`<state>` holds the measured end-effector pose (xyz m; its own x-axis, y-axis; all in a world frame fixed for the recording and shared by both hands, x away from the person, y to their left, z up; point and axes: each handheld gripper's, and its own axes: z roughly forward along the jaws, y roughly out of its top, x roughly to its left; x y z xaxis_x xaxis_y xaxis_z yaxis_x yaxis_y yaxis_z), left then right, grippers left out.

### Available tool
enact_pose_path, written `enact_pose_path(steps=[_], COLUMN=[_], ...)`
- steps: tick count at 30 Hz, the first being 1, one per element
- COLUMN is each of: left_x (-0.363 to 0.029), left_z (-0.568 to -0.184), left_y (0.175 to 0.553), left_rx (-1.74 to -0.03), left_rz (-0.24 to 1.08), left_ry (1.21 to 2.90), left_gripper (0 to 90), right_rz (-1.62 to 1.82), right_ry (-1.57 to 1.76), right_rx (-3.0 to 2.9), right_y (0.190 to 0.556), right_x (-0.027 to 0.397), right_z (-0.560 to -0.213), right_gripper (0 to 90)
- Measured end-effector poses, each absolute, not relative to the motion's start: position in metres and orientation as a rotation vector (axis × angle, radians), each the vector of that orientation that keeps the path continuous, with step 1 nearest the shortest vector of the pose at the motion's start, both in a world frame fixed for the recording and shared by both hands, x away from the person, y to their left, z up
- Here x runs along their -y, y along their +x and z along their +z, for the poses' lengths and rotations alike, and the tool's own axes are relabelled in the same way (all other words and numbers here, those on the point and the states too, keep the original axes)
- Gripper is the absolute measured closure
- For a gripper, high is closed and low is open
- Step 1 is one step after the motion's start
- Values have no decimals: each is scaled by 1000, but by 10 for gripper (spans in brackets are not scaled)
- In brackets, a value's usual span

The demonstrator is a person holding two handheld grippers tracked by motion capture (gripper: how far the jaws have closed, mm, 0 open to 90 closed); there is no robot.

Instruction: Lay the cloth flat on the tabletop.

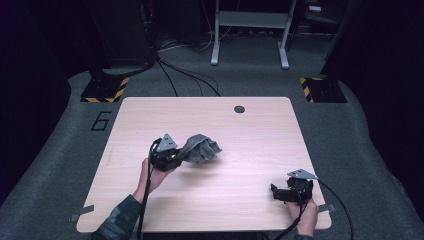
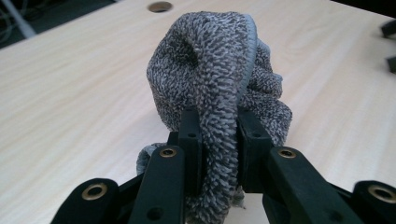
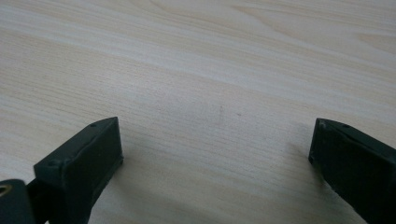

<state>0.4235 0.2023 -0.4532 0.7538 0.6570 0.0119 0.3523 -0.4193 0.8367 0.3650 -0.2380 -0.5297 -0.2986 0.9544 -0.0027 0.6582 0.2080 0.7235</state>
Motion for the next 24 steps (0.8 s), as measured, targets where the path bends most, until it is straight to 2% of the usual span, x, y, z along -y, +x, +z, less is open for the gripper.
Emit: enact_pose_path(steps=[8,10,14,16,24], left_x=[-179,-175,-178,-183,-198], left_z=[-485,-491,-493,-489,-481], left_y=[409,407,403,399,371], left_rx=[-662,-654,-688,-700,-703], left_rz=[294,289,299,317,383], left_ry=[2128,2172,2161,2162,2168], left_gripper=[725,653,392,321,246], right_rz=[867,867,866,860,828], right_ry=[1498,1499,1498,1501,1552], right_rx=[-2030,-2031,-2032,-2033,-2009], right_y=[365,365,366,366,368], right_x=[238,238,238,238,236], right_z=[-530,-530,-530,-529,-529], right_gripper=[19,21,20,17,0])
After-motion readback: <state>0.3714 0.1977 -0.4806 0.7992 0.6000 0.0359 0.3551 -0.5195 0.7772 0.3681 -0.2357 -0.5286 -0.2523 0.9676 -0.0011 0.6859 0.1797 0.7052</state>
